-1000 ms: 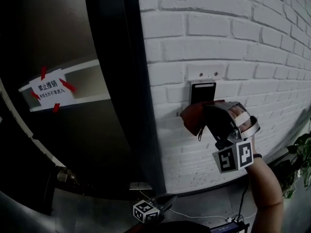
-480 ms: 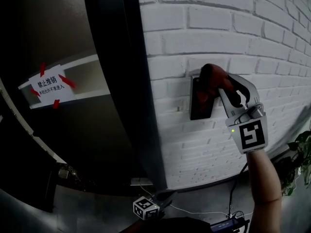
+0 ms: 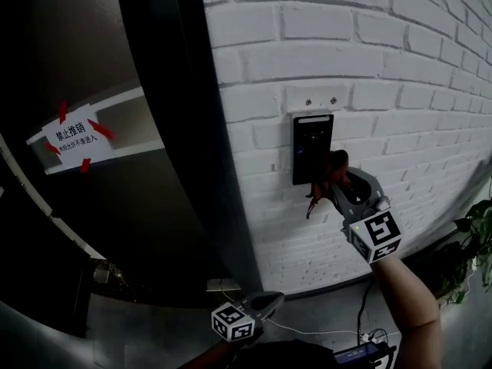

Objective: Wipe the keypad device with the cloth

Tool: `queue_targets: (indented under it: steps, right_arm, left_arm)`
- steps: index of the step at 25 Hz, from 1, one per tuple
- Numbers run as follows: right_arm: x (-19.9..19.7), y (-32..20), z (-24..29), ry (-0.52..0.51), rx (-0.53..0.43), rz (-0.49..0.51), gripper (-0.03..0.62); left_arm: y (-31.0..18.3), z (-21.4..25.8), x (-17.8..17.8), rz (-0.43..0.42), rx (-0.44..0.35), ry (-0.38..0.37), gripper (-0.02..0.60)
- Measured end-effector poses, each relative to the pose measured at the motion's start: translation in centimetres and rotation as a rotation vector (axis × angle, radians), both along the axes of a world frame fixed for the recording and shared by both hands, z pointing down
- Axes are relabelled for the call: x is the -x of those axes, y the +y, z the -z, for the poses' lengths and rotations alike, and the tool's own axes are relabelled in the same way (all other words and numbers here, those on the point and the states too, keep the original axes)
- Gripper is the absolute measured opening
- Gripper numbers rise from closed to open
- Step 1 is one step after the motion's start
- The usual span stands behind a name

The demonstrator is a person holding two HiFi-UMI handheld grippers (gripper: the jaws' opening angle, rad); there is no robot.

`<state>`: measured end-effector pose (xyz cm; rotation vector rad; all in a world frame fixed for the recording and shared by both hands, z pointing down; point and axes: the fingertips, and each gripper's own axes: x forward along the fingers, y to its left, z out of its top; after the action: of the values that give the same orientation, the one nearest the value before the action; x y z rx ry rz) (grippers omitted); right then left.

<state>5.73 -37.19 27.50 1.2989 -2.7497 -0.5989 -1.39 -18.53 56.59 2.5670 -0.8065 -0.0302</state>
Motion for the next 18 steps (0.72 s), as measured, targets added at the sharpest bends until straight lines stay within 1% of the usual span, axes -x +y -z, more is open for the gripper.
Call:
queue_targets:
  steps: [2, 5, 7, 9, 11, 12, 14, 15, 16, 17, 18]
  right_arm:
    - [0.1, 0.0, -1.8, -0.122, 0.097, 0.027, 0.086]
    - [1.5, 0.8, -4.2, -0.309, 0.246, 0.112, 0.088]
    - [3.2, 1.4, -5.4, -0.392, 0.340, 0.181, 0.089]
    - [5.3, 1.8, -5.9, -0.429, 0.410, 0.235, 0.089]
    - [7.5, 2.3, -6.0, -0.426, 0.445, 0.285, 0.090]
    - [8.7, 2.7, -5.7, -0.410, 0.444, 0.310, 0.089]
    - [10.3, 3.3, -5.0, -0.345, 0.400, 0.335, 0.089]
    - [10.6, 3.3, -4.6, -0.294, 0.358, 0.319, 0.089]
    - [10.5, 3.4, -4.2, -0.227, 0.300, 0.281, 0.089]
    - [10.3, 3.5, -3.7, -0.143, 0.219, 0.228, 0.089]
    - [10.1, 3.9, -3.1, -0.050, 0.115, 0.173, 0.089]
  left_arm:
    - [-0.5, 1.7, -0.9, -0.017, -0.034, 0.010, 0.003]
    - [-0.8, 3.5, -2.1, -0.049, -0.081, 0.019, 0.003]
    - [-0.7, 3.8, -2.7, -0.062, -0.090, 0.018, 0.004]
    - [-0.4, 3.6, -3.0, -0.065, -0.081, 0.016, 0.004]
    - [0.0, 3.0, -2.9, -0.057, -0.066, 0.016, 0.003]
    - [0.1, 2.6, -2.7, -0.048, -0.060, 0.016, 0.003]
    - [0.2, 2.0, -2.0, -0.027, -0.052, 0.017, 0.003]
    - [0.2, 1.9, -1.7, -0.016, -0.048, 0.019, 0.003]
    - [0.3, 1.9, -1.3, -0.006, -0.045, 0.022, 0.004]
    - [0.3, 1.9, -0.9, 0.003, -0.045, 0.024, 0.003]
    - [0.4, 2.0, -0.5, 0.011, -0.045, 0.025, 0.003]
